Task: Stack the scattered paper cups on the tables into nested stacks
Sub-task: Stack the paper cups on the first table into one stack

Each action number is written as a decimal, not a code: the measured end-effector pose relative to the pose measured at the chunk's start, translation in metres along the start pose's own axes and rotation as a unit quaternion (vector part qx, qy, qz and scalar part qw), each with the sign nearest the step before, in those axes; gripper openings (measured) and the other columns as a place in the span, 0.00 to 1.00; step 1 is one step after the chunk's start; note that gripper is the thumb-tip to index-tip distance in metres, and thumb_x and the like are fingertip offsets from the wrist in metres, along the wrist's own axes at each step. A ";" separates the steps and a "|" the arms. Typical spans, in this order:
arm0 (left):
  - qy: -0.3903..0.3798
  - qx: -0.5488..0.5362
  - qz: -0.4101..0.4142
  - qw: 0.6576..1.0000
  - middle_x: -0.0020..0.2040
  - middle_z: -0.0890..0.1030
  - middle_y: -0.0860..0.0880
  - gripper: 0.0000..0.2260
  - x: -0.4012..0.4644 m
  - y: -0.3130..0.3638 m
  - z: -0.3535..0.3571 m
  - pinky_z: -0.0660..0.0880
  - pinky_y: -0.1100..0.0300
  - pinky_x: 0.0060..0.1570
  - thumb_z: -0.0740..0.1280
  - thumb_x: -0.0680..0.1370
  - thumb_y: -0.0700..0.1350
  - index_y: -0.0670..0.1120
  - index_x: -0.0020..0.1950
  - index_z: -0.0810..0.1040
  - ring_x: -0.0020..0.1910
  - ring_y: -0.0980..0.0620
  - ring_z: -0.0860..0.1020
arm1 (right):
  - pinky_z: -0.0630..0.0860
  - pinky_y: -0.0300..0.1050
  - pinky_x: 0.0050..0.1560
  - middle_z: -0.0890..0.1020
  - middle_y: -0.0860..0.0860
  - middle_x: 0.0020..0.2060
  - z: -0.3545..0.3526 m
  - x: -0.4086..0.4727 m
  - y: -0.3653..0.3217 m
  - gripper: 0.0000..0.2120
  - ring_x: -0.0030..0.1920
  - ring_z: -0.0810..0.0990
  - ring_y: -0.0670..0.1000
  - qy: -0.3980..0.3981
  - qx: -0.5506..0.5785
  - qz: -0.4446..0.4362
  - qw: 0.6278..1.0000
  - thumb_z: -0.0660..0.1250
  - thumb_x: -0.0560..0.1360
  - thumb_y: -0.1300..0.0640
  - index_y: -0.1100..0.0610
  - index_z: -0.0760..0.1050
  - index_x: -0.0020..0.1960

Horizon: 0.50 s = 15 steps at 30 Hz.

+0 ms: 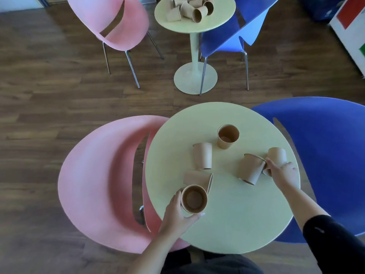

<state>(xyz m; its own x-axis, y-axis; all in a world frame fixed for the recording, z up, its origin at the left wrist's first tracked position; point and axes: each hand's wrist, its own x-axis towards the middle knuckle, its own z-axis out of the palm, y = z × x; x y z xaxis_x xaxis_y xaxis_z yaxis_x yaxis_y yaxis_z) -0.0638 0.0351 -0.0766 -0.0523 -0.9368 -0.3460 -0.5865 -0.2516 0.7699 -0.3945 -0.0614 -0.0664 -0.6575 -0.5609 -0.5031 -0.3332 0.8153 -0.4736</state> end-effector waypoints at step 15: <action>-0.012 -0.008 -0.005 1.000 0.58 0.77 0.62 0.34 -0.001 0.005 -0.002 0.74 0.61 0.62 0.78 0.62 0.61 0.57 0.64 0.69 0.59 0.62 0.75 | 0.62 0.45 0.30 0.75 0.64 0.53 0.010 0.003 0.004 0.23 0.44 0.74 0.60 -0.030 0.042 -0.010 0.999 0.69 0.72 0.49 0.63 0.65 0.55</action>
<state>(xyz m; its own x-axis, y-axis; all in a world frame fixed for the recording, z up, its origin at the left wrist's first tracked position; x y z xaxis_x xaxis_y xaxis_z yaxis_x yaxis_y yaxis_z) -0.0657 0.0346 -0.0711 -0.0658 -0.9286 -0.3653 -0.5732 -0.2644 0.7755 -0.3910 -0.0609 -0.0772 -0.6078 -0.5872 -0.5345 -0.2866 0.7900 -0.5420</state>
